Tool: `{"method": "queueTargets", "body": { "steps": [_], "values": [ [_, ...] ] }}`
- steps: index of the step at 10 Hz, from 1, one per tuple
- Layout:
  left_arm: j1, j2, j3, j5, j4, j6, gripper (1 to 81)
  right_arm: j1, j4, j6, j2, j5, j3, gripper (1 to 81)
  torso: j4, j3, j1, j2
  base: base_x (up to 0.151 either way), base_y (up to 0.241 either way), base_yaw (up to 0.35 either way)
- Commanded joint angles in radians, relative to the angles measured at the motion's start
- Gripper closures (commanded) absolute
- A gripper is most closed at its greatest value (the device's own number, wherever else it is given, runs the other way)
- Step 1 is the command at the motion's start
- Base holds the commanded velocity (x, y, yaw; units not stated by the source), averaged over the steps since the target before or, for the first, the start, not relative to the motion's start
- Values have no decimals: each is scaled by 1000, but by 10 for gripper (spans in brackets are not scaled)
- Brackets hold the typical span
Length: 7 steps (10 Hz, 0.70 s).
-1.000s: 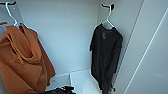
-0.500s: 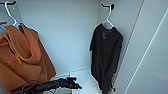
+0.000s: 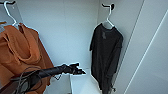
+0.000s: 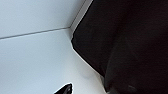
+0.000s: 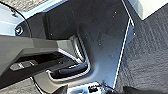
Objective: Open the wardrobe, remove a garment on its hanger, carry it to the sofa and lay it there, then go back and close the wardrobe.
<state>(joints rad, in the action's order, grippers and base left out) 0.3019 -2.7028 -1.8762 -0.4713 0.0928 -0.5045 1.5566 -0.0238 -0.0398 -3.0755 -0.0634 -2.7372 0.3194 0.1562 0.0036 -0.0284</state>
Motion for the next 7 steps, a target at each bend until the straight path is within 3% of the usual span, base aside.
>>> {"method": "queueTargets", "body": {
  "steps": [1, 3, 4, 7],
  "values": [
    [-315, -49, 61, 11, -18, -193, 10, -23, -2, 0, -1, 39, 8, 10, 0, 0, 0, 0, 0, 0, 0],
    [-414, -65, 67, 74, -24, -380, 10, -20, -7, -2, -1, 22, 13, 10, 0, 0, 0, 0, 0, 0, 0],
    [-459, -78, 66, 83, -33, -424, 10, -20, -4, -2, -1, 22, 21, 10, 0, 0, 0, 0, 0, 0, 0],
    [-588, -105, 41, 88, -134, -436, 10, -19, -8, 0, -4, 20, 33, 10, 0, 0, 1, 0, 0, 0, 0]
  ]
}}
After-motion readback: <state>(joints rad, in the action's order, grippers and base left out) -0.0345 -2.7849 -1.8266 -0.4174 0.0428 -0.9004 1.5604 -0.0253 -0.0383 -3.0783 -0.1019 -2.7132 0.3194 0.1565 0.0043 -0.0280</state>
